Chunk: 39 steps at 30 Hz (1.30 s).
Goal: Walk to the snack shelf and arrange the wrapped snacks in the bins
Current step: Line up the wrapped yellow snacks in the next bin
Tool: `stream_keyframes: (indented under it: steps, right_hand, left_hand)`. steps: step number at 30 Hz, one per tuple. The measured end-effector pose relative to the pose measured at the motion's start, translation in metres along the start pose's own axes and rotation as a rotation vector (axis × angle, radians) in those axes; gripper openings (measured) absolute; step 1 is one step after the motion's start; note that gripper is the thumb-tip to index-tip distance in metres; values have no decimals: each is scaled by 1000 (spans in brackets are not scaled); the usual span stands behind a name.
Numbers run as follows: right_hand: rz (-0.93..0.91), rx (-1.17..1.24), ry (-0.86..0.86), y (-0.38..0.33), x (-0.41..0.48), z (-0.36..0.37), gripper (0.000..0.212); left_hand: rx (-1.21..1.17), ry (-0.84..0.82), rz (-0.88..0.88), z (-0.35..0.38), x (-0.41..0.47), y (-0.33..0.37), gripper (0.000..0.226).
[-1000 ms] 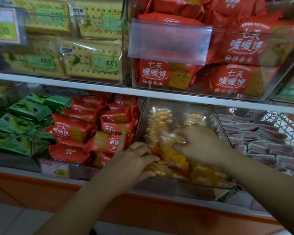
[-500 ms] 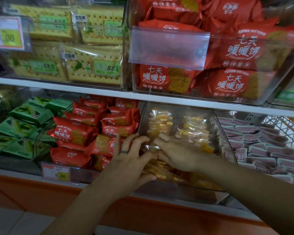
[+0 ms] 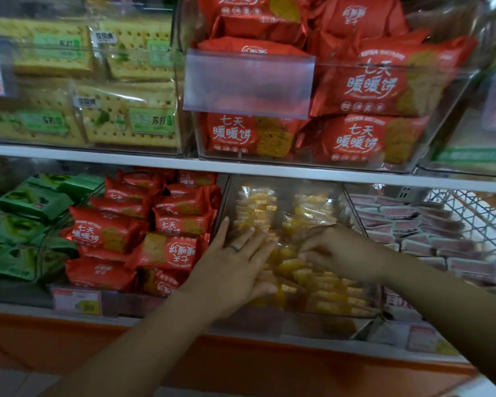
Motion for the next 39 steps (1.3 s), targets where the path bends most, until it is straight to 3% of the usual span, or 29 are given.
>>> stream_keyframes:
  steps: [2,5,10,14,18,21,24,27,31,35,39]
  right_hand:
    - [9,-50,-22,-1,3,1,14]
    - [62,-135,-33,3,12,-3,17]
    - [137,-343,-25,2,13,-31,18]
    - [215,-339,-204,14,1,1,23]
    - [165,-297,-77,14,-6,-19,16]
    - [-6,-172,93,-28,-11,-29,23]
    - [-32,-228,16,-50,-8,-2,26]
    - [-62,-334,34,-55,2,15,12]
    - [-40,-214,93,-61,3,7,10]
    - [-57,-64,159,-72,3,1,9]
    - [-49,32,110,-68,14,22,7]
  left_hand:
    - [73,-59,19,0,12,-8,75]
    - [82,-281,32,11,24,-16,76]
    - [90,-343,29,13,26,-17,80]
    - [21,-311,14,11,15,-14,85]
    - [-43,-201,-27,7,-1,-14,97]
    - [-58,-50,-57,0,-13,-15,81]
    - [-80,34,-78,2,-25,-16,67]
    - [-143,147,-108,-4,-34,-18,52]
    - [-232,235,-130,-10,-45,-23,35]
    - [-254,266,-149,-11,-49,-28,42]
    - [-211,241,-144,-11,-46,-24,54]
Point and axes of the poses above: each hand's wrist, its own x-axis towards the middle knuckle, its own z-axis out of the palm, y = z × x, the point moved 9 cm from there along x, towards the middle knuckle, and after that the axes turned 12 degrees about x, right-handed, at the moved point
